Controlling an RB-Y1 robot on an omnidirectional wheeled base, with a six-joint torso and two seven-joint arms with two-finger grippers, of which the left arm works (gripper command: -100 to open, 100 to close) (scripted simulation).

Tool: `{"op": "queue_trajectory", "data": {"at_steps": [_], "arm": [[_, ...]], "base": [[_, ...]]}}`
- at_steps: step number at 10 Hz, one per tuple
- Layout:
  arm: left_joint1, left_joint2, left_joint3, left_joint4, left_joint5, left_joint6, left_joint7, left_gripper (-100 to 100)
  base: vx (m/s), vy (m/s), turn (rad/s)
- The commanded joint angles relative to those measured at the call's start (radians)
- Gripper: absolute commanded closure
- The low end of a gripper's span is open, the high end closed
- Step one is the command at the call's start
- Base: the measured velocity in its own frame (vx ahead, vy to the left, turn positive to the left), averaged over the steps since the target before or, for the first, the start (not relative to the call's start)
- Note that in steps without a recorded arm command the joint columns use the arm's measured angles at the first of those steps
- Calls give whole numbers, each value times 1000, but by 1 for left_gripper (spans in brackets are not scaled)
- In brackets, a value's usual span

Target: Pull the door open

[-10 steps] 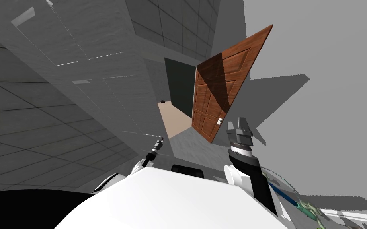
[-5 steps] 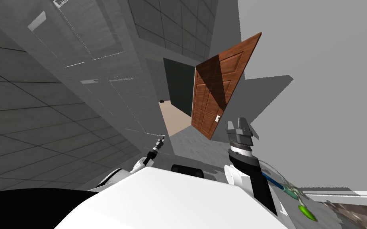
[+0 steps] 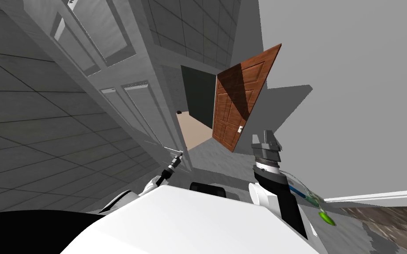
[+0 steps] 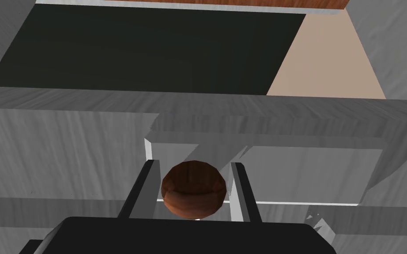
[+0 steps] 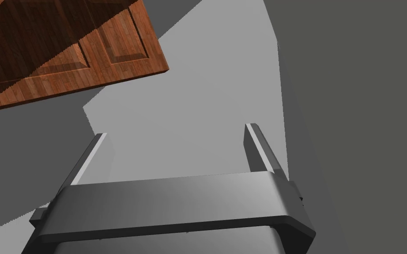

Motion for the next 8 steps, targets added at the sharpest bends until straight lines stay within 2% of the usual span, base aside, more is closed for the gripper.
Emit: {"op": "queue_trajectory", "data": {"at_steps": [1,2,3,4,7,8], "arm": [[4,14,-15,13,-11,-29,18,100],[3,7,-12,6,-9,-15,12,100],[18,18,-17,21,-12,-47,21,100],[27,27,-18,29,-12,-68,27,100],[44,43,-20,43,-13,-106,37,100],[55,54,-21,52,-14,-132,44,100]], "base": [[-167,89,-27],[-73,28,-7],[-118,32,-166],[-225,87,-247],[-136,64,-107],[-121,81,-206]]}}
